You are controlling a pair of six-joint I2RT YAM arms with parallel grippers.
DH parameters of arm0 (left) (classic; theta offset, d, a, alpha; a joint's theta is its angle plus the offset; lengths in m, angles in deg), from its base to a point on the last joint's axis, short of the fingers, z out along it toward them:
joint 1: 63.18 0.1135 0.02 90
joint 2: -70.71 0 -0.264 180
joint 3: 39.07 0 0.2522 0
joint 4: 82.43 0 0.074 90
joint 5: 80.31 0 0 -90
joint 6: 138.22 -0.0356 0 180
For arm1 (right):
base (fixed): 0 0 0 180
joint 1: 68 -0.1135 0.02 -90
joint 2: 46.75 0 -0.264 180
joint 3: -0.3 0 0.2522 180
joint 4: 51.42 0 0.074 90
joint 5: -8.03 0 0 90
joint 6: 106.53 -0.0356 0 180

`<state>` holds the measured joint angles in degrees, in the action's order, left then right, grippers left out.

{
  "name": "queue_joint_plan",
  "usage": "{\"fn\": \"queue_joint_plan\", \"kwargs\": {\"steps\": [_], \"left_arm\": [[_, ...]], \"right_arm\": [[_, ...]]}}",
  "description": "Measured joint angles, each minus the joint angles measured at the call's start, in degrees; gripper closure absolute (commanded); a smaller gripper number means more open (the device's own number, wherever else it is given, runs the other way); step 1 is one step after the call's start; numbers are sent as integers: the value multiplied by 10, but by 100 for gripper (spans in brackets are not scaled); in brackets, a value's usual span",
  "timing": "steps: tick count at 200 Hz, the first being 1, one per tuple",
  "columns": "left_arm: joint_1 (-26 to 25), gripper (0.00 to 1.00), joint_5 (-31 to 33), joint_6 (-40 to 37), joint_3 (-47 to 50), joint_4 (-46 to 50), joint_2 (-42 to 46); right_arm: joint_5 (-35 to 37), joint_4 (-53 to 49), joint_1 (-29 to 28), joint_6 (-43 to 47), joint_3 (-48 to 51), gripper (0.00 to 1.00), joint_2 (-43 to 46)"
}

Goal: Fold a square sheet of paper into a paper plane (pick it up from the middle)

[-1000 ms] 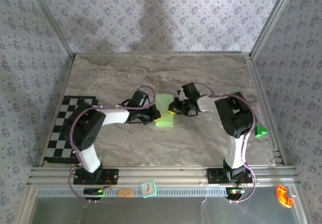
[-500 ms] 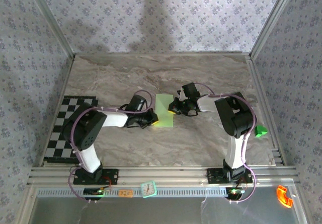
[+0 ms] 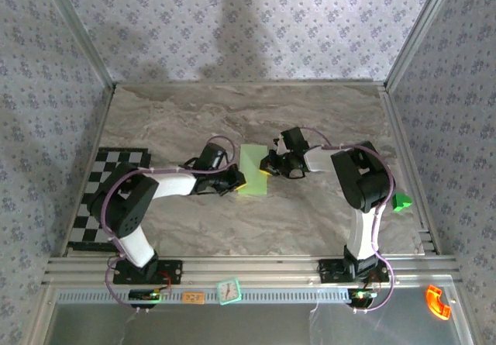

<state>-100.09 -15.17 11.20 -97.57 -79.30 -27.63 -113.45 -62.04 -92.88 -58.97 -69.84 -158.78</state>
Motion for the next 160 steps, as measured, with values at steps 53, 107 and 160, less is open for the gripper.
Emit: {"fn": "queue_joint_plan", "kwargs": {"steps": [53, 107, 160], "left_arm": [[2, 100, 0, 1, 15, -8, -25], [27, 100, 5, 2, 87, -19, 37], [71, 98, 35, -18, 105, 65, 138]], "right_arm": [[0, 0, 0, 0, 0, 95, 0], [0, -8, 1, 9, -8, 95, -2], [11, -38, -10, 56, -42, 94, 0]]}}
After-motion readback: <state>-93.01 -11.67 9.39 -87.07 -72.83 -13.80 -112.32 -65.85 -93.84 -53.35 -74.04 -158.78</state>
